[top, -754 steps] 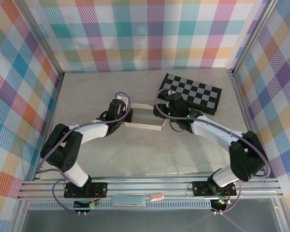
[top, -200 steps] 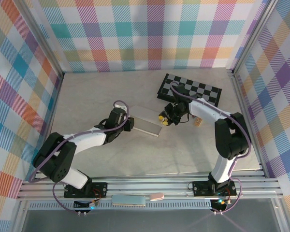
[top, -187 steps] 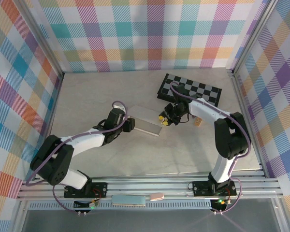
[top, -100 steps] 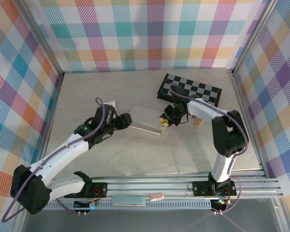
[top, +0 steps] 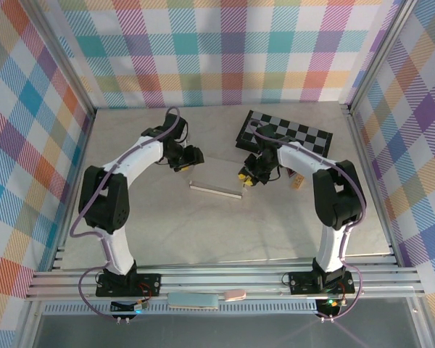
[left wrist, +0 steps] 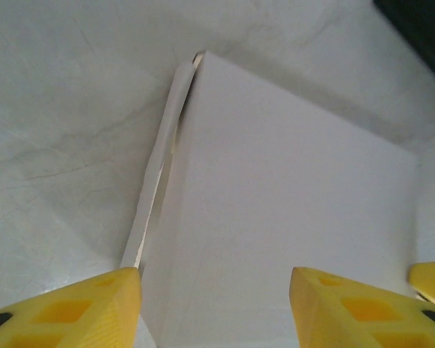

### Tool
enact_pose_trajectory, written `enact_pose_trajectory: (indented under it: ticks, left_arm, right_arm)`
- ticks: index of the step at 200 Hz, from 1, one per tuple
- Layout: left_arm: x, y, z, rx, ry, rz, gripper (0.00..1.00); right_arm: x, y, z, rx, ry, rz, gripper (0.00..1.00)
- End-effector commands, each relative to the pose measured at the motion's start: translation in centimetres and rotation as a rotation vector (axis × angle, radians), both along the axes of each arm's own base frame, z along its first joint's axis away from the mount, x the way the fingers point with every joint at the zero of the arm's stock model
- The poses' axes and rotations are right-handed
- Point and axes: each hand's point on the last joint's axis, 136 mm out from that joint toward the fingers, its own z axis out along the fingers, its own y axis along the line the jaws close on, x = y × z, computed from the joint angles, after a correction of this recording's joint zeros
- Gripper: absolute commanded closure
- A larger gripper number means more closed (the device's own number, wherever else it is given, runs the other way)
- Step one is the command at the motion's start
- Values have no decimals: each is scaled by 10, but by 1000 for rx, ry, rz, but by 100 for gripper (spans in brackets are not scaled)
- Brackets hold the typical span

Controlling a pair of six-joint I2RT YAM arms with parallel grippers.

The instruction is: Fold the paper box

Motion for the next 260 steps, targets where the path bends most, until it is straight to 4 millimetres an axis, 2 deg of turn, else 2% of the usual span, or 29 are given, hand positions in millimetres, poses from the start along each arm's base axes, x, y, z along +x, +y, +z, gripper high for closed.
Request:
enact_pose_trajectory:
  ticks: [1, 21, 63, 85, 109, 124, 149, 192, 220, 260]
  left_arm:
    - [-4, -4, 0, -18, 36, -67, 46]
    - [-8, -1, -12, -3, 50, -67, 47]
    - [-14, 2, -23, 6, 56, -61, 54]
    - [-15, 1, -26, -3, 58, -64, 62]
    - [-16, 2, -31, 3, 63, -58, 65]
    - [-16, 3, -33, 4, 69, -56, 74]
    - [-19, 4, -35, 9, 77, -56, 80]
    - [-25, 8, -38, 24, 84, -56, 81]
    - [-31, 11, -44, 40, 105, -62, 86]
    - [-36, 22, -46, 101, 103, -62, 83]
  right_arm:
    - [0, 1, -4, -8, 10, 34, 77]
    - [1, 1, -7, -12, 12, 37, 77]
    - [2, 2, -12, -12, 16, 38, 77]
    - [2, 1, -15, -17, 20, 42, 78]
    - [2, 0, -16, -25, 17, 43, 81]
    - [1, 0, -17, -29, 18, 51, 83]
    - [0, -3, -21, -43, 22, 54, 86]
    - [-1, -6, -25, -62, 28, 65, 87]
    - [-3, -8, -27, -76, 35, 72, 88]
    - [-3, -14, -26, -103, 31, 90, 90]
